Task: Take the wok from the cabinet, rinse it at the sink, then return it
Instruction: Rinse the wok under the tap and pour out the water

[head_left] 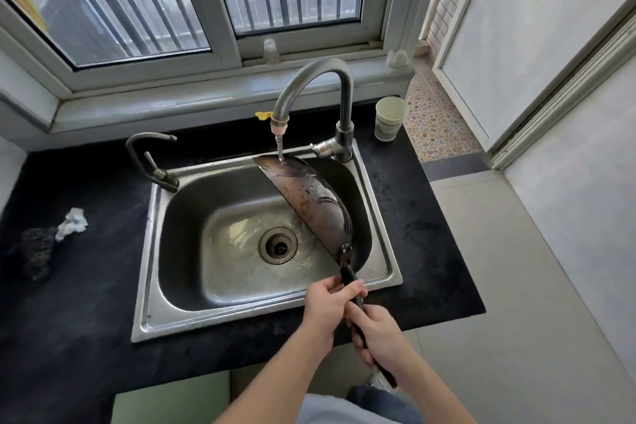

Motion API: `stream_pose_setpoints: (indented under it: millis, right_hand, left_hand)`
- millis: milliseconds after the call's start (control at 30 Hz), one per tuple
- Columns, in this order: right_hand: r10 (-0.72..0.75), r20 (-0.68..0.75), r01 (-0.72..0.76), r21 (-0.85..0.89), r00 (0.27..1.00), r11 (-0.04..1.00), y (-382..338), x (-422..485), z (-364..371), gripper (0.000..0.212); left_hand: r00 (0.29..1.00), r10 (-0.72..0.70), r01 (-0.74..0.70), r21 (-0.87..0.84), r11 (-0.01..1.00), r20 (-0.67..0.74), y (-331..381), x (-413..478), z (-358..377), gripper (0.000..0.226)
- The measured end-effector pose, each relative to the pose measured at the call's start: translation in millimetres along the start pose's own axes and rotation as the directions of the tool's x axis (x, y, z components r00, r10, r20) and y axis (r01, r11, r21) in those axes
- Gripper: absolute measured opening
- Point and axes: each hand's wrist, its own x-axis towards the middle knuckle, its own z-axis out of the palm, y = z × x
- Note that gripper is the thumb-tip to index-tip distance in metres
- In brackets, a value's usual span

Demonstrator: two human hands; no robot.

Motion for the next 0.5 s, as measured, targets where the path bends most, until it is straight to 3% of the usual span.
stream_pose_setpoints:
  millis: [267, 500]
  right_hand:
    - [-0.013, -0.071, 0.015, 0.029, 0.997, 0.999, 4.8, -5.2, 13.5, 0.037]
    - [-0.021, -0.032, 0.020, -0.013, 0.999, 1.000, -11.6, 1.5, 6.3, 0.038]
  left_hand:
    - [0.996, -0.003, 0.002, 0.015, 1.000, 0.088, 4.2, -2.3, -9.3, 0.024]
    - [0.997, 0.002, -0.002, 0.000, 1.000, 0.077, 17.7, 1.8, -5.0, 0.023]
